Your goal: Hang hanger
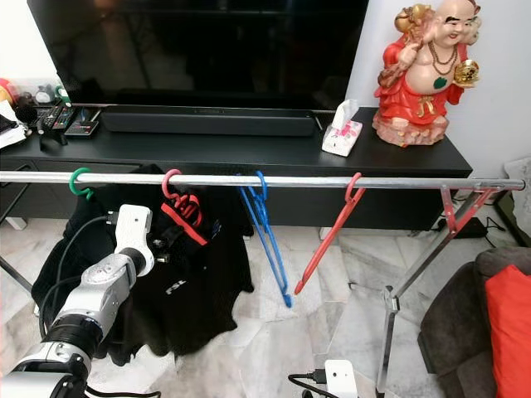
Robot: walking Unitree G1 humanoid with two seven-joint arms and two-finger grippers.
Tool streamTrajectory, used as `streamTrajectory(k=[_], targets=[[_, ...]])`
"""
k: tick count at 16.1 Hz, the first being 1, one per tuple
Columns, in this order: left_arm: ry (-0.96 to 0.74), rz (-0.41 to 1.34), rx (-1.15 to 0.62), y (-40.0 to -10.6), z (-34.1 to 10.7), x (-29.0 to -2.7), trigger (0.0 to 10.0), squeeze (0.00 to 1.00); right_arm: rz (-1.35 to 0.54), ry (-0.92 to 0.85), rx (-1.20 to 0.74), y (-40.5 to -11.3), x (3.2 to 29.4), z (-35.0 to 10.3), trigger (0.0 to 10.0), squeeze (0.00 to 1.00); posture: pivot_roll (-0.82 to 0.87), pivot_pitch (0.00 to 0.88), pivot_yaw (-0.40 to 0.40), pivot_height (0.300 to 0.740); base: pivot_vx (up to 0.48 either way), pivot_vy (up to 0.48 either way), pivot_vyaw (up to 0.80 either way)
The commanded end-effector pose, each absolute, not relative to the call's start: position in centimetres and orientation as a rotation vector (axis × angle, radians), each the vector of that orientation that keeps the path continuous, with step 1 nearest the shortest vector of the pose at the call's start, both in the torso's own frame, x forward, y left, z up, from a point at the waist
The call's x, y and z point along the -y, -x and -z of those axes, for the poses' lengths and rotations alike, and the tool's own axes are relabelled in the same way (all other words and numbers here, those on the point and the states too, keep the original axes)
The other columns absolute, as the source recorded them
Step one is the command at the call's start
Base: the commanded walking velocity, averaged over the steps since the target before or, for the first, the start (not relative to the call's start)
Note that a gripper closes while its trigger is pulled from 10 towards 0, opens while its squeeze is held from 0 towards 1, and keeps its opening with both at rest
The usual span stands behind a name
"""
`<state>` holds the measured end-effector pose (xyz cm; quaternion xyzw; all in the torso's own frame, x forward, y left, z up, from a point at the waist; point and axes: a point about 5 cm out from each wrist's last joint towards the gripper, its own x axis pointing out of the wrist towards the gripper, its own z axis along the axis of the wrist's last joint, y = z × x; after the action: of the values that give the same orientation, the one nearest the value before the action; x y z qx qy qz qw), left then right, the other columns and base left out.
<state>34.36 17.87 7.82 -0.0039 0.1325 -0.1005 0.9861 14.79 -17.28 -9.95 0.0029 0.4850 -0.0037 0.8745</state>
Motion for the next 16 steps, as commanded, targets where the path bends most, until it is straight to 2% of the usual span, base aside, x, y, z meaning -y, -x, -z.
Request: streamTrajectory(k=[1, 7, 16], targets=[[0.021, 0.202, -0.255, -34.4, -7.9, -18.1, 0.0, 0.00, 0.004, -0.008, -1.028, -14.6, 16.9, 10.1, 10.0, 0.00, -0.02, 0.000, -0.026, 0.740, 0.000, 0.000, 0.00], [-0.001, 0.214, -0.243, -34.6, -8.0, -17.9, 0.0, 0.00, -0.002, -0.008, -1.031, -14.6, 16.4, 10.1, 10.0, 0.00, -0.02, 0.000, -0.025, 0.740, 0.000, 0.000, 0.00], [-0.177, 0.221, -0.286, -34.1, -7.0, -17.5, 0.0, 0.00, 0.007, -0.003, -1.035, -14.0, 17.6, 10.2, 10.0, 0.00, -0.02, 0.000, -0.026, 0.740, 0.000, 0.000, 0.00]])
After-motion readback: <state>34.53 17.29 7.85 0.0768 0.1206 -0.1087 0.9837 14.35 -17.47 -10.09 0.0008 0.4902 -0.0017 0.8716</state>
